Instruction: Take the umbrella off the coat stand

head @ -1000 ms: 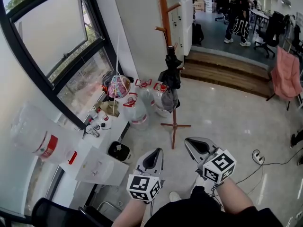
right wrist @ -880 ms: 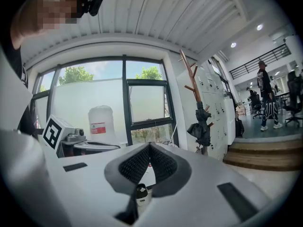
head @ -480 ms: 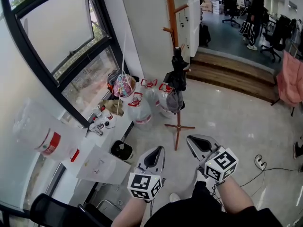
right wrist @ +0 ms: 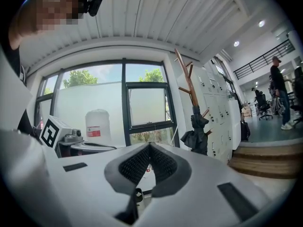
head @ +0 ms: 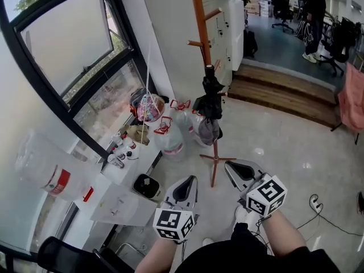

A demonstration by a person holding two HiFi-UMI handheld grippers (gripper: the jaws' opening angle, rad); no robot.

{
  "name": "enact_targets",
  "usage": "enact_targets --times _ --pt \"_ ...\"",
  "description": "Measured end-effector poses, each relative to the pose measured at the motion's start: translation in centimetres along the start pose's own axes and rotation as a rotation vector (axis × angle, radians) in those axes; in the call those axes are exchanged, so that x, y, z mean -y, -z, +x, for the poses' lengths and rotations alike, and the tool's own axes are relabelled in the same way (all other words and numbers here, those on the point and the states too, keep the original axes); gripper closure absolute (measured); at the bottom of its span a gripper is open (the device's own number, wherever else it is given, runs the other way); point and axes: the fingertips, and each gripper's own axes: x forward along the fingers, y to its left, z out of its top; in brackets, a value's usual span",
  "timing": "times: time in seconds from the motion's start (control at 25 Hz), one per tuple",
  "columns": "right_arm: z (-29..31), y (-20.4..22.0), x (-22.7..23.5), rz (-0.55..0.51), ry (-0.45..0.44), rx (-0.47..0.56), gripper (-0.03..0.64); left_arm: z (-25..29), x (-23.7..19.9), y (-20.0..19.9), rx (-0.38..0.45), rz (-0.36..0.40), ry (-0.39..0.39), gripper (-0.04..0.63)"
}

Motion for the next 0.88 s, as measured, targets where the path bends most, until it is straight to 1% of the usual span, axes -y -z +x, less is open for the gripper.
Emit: enact_targets --times 0.56,0.88 --pt "3.2 -1.3 10.8 0.023 -0.031 0.001 0.563 11.0 0.1 -1.5 -0.012 -0.002 -0.026 0.572" --pt "4.2 -1.7 16.1 0.042 -0.046 -0.002 0.563 16.2 0.7 -2.6 -0.024 0.008 -0.041 0.572"
